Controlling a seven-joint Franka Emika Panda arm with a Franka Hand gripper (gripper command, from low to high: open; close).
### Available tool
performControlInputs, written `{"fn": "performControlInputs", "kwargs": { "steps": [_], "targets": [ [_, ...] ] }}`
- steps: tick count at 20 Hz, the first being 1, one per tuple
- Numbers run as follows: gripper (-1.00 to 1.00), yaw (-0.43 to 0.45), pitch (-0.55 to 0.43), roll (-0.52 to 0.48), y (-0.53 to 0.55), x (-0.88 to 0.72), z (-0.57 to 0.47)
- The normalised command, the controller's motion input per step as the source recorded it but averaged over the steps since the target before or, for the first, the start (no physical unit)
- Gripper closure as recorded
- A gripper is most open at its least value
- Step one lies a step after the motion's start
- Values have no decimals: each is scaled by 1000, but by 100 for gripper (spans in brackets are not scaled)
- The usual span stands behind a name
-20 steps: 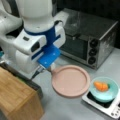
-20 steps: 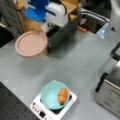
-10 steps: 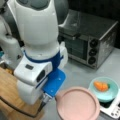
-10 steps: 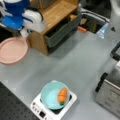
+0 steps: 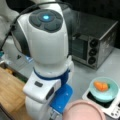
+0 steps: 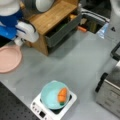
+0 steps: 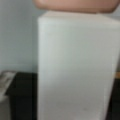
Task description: Pick up the pan. Place the pan on the table. Pick up the bowl. Place the bowl on the stove.
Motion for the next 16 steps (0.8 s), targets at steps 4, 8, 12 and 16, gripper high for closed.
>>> {"fn": "performControlInputs", "kwargs": {
  "steps": [4,8,12,16],
  "targets": [
    [100,-117,79,-64,92,301,-147],
    [100,-92,93,-24,139,251,-42],
    [100,-100,18,-41,157,213,-90],
    [100,-106,-38,-60,186,150,-172]
  ]
}}
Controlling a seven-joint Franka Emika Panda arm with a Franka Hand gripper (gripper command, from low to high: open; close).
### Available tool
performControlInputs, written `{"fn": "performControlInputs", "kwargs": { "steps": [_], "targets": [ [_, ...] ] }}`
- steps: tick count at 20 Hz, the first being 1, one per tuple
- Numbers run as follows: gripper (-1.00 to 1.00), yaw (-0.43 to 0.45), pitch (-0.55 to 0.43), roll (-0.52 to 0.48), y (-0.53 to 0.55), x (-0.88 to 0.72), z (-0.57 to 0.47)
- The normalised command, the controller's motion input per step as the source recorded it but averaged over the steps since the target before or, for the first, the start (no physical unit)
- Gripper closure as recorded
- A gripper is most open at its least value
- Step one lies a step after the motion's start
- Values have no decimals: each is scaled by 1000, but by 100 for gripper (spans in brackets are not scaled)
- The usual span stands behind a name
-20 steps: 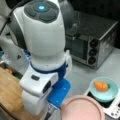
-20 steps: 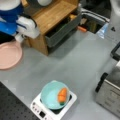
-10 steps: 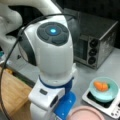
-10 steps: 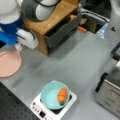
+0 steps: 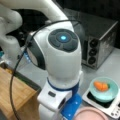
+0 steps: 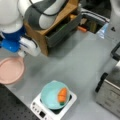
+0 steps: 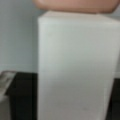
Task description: Pick up the pan. Place the pan on the table. Pick up the bowl. Place the bowl on the stove.
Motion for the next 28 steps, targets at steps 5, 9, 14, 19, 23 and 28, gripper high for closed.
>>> {"fn": "performControlInputs", "kwargs": {
  "steps": [5,9,14,19,23,28],
  "targets": [
    [100,-86,-79,-49,135,81,-219],
    [100,-72,-120,-4,77,-1,-186],
    [100,-72,-151,22,80,-65,-155],
    [100,-73,-183,38,107,-152,-168],
    [100,-89,-227,59,102,-224,-214],
    [100,-118,-266,59,111,-284,-216]
  ]
}}
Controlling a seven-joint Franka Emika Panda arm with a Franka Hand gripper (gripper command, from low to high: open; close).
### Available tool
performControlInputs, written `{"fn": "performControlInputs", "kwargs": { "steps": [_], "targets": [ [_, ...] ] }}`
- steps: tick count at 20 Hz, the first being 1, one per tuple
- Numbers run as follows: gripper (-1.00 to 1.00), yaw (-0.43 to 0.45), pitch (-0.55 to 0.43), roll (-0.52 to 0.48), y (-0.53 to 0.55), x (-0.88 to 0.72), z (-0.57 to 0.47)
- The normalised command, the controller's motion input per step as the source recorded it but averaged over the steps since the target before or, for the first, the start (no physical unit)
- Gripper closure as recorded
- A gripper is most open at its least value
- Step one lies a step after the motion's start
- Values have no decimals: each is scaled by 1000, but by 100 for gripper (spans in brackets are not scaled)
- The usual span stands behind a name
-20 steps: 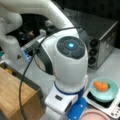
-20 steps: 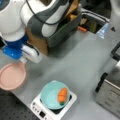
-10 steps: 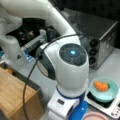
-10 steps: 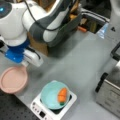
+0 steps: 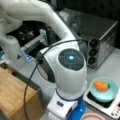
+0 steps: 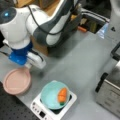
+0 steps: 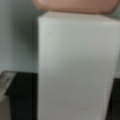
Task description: Pick up the pan. Place the pan on the table. Pick up the bowl. Place the bowl on the stove.
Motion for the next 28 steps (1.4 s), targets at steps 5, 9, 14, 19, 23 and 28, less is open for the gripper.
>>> {"fn": "performControlInputs", "kwargs": {
  "steps": [5,9,14,19,23,28],
  "targets": [
    [100,-156,-273,58,119,-352,-161],
    [100,-159,-306,24,105,-366,-160],
    [100,-144,-328,-2,45,-379,-169],
    [100,-136,-326,-9,43,-362,-158],
    [100,-137,-332,-7,71,-348,-168],
    [100,-137,-327,3,76,-333,-133]
  ]
}}
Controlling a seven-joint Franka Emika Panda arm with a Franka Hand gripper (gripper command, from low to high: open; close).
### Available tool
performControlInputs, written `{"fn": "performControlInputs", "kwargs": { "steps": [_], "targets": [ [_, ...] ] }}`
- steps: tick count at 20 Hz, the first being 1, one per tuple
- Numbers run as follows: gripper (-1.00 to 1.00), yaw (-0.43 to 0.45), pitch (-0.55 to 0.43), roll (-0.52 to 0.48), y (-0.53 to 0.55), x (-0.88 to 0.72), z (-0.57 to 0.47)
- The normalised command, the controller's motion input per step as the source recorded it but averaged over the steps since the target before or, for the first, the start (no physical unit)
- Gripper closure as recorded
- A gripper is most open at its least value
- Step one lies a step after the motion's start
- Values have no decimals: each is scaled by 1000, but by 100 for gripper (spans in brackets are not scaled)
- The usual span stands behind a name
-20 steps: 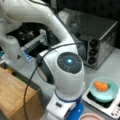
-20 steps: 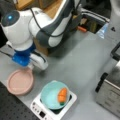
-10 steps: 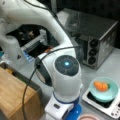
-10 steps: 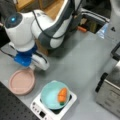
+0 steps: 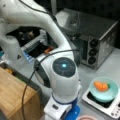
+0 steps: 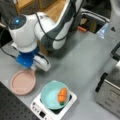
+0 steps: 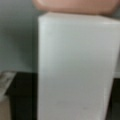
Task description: Pick up the pan. Place the pan on the table. Pick up the bowl. Place the bowl on the stove.
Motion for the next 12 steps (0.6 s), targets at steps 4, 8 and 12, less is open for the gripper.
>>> {"fn": "performControlInputs", "kwargs": {
  "steps": [4,8,12],
  "targets": [
    [100,-134,-315,6,65,-316,-94],
    [-100,-131,-302,6,64,-319,-72],
    [-100,-120,-308,18,49,-320,-71]
  ]
}}
